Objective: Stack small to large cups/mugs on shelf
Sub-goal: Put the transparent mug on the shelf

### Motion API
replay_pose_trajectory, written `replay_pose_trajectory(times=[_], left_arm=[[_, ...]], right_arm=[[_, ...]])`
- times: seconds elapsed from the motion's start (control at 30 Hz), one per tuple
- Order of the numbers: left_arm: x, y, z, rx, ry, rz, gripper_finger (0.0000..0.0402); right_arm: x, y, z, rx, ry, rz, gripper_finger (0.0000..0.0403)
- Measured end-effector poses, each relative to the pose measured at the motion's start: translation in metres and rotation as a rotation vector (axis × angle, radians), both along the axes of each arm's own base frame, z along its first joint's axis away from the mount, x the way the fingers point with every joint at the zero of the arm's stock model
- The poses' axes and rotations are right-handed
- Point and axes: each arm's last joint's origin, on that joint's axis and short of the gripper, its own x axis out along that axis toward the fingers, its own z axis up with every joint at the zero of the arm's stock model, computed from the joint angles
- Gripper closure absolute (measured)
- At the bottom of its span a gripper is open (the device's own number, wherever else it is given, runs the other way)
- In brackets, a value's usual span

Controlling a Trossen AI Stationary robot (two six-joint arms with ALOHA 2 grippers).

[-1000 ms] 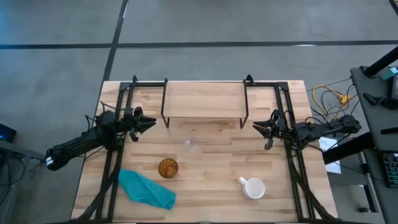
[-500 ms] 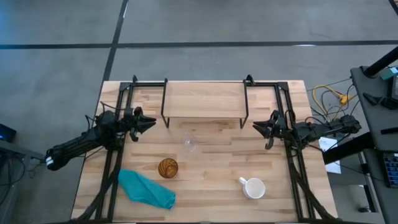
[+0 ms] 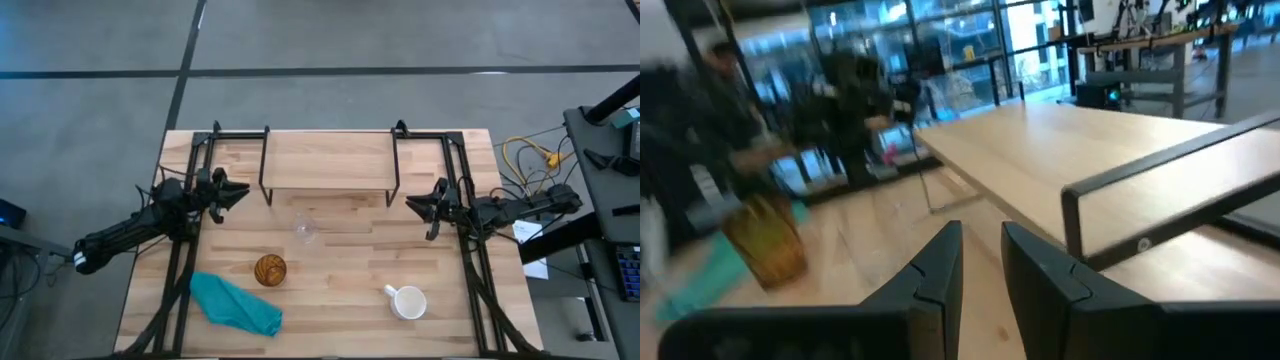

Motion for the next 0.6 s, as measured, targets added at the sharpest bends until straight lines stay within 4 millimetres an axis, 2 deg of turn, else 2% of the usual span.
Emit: replay_pose_trajectory(times=[0.07,0.2,0.33,0.47,0.6], left_arm=[[-0.001,-0.002,0.006,0.004,-0.004,-0.052,0.0313],[-0.005,-0.008,0.034,0.106,-0.064,-0.152,0.0313],[-0.01,-0.01,0.06,0.169,-0.058,-0.148,0.0313],[-0.011,-0.012,0.074,0.14,0.178,-0.21,0.0313],[-0.006,-0.009,0.09,0.108,0.377,-0.245,0.0313]], right_arm=[[0.002,0.0,0.005,0.061,-0.068,0.002,0.0335],[0.006,0.001,0.013,0.091,-0.146,0.0,0.0335],[0.015,0.004,0.017,0.117,-0.124,-0.005,0.0335],[0.031,0.008,0.037,0.088,-0.03,-0.008,0.0335],[0.056,0.015,0.067,0.054,0.075,-0.01,0.0335]])
